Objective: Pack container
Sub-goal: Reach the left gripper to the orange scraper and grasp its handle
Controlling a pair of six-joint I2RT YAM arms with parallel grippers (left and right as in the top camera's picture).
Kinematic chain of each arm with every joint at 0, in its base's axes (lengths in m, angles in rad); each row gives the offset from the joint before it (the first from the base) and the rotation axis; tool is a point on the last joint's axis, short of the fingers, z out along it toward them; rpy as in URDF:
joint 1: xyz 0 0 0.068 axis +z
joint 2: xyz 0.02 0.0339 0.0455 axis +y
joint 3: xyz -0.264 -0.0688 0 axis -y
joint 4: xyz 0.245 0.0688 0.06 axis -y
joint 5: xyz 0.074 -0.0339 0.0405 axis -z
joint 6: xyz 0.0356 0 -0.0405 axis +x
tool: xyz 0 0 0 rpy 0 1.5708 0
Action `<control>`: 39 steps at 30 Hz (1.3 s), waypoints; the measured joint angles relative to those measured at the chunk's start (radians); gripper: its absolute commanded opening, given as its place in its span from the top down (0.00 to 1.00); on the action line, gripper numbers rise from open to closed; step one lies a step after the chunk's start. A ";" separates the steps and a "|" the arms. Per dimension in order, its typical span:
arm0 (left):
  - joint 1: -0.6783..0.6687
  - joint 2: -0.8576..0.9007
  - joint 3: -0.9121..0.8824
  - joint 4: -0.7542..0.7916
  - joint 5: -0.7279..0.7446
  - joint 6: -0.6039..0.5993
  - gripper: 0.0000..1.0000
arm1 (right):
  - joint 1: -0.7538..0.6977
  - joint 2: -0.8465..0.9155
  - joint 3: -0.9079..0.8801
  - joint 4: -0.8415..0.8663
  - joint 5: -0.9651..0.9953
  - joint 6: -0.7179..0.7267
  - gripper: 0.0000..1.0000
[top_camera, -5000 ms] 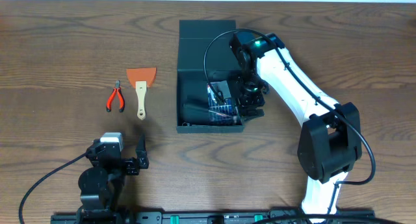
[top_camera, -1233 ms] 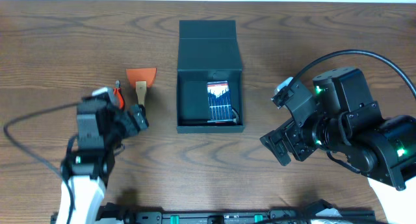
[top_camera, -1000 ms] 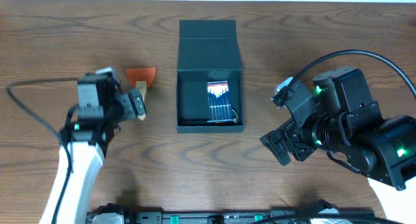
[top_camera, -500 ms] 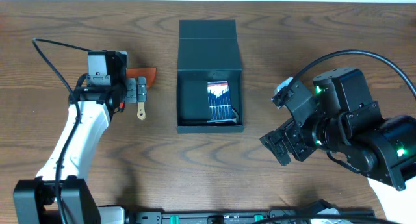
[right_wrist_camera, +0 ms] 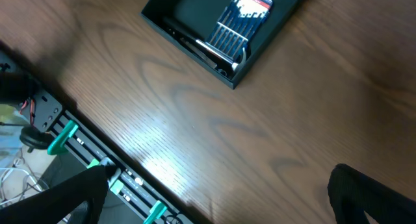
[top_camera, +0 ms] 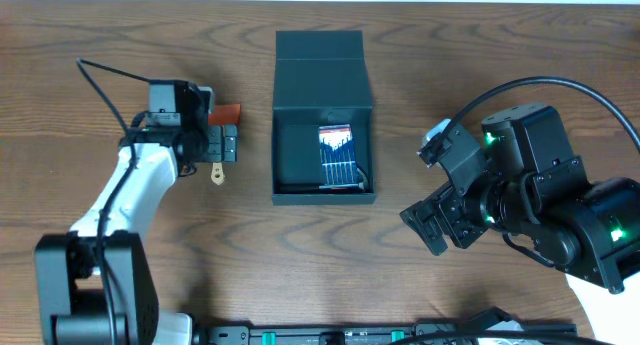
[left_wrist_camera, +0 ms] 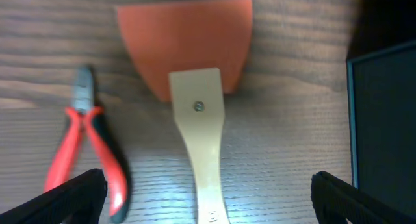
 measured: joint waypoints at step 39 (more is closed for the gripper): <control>-0.060 0.138 0.000 0.101 -0.107 0.013 0.28 | 0.000 0.000 0.000 0.000 0.000 0.000 0.01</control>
